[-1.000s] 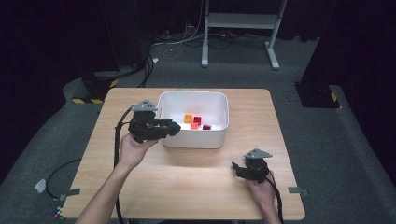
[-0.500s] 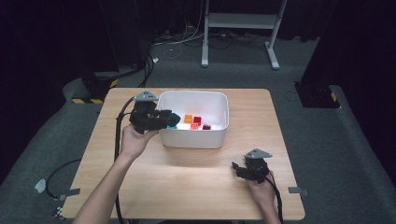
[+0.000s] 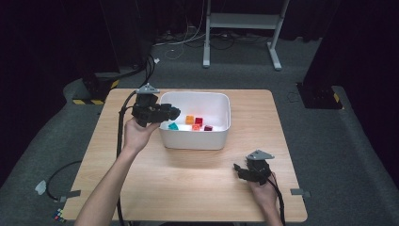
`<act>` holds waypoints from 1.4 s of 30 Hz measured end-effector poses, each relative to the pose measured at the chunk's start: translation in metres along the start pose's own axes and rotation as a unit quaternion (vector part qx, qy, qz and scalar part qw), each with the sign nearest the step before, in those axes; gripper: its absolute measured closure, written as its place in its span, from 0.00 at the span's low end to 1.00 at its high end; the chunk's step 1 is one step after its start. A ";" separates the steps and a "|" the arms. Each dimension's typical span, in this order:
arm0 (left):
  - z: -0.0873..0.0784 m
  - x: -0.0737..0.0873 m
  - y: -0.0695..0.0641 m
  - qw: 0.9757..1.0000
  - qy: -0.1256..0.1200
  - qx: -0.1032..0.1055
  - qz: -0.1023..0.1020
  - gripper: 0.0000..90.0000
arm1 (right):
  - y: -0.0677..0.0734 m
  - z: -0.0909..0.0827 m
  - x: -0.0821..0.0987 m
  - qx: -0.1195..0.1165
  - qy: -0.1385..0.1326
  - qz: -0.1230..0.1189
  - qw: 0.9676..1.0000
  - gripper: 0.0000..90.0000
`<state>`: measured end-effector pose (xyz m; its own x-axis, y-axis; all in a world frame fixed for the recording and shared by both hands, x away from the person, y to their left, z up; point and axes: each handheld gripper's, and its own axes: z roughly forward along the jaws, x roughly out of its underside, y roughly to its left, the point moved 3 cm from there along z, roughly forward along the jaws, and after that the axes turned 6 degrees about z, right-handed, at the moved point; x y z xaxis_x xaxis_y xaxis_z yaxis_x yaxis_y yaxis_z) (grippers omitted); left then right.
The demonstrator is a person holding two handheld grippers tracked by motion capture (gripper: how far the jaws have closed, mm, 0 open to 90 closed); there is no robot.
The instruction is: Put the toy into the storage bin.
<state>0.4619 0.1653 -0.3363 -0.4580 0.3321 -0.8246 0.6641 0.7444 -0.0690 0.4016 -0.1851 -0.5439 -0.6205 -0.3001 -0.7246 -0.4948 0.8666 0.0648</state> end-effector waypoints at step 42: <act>0.030 0.006 0.019 0.998 0.022 -0.053 -0.010 0.47 | 0.000 0.000 0.000 0.000 0.000 -0.001 1.000 0.39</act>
<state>0.4895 0.1633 -0.3595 -0.4982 0.3403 -0.7975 0.5893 0.8076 -0.0236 0.4015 -0.1850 -0.5439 -0.6199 -0.3014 -0.7244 -0.4962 0.8658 0.0643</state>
